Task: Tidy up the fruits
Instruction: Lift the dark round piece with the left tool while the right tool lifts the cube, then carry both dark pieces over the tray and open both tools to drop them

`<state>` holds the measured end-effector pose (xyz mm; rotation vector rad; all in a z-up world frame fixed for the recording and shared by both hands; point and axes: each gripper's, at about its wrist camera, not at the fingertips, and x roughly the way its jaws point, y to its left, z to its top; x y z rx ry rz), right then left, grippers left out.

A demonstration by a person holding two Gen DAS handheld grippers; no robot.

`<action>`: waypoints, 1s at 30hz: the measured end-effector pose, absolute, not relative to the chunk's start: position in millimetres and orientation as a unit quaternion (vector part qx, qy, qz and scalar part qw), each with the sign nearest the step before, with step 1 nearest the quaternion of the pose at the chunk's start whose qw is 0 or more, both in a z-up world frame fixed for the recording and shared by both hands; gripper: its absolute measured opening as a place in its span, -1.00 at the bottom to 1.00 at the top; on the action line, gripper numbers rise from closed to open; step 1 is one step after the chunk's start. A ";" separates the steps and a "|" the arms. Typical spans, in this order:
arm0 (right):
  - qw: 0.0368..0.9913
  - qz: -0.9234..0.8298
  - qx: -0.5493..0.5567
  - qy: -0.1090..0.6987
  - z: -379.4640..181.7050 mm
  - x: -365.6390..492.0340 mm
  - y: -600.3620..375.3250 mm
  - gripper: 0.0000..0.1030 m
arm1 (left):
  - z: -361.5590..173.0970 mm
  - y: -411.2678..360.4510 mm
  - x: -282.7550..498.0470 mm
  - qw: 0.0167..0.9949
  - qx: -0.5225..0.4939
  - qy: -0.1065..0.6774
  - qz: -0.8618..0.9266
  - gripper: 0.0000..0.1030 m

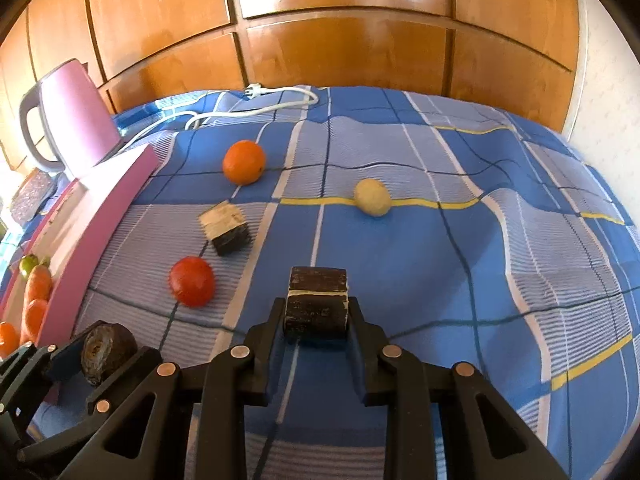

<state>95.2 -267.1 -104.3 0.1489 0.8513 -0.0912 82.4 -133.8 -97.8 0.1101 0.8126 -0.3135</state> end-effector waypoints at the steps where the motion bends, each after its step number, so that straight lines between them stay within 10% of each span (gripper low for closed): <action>1: 0.907 -0.042 0.075 0.413 -103.8 92.7 -266.3 -0.46 | -95.4 -132.8 79.8 0.906 0.052 0.391 -0.154 -0.18; 30: 0.910 0.063 0.100 0.398 -70.0 49.0 -206.7 -0.47 | -36.0 -23.7 55.4 0.937 -0.044 0.337 -0.075 -0.18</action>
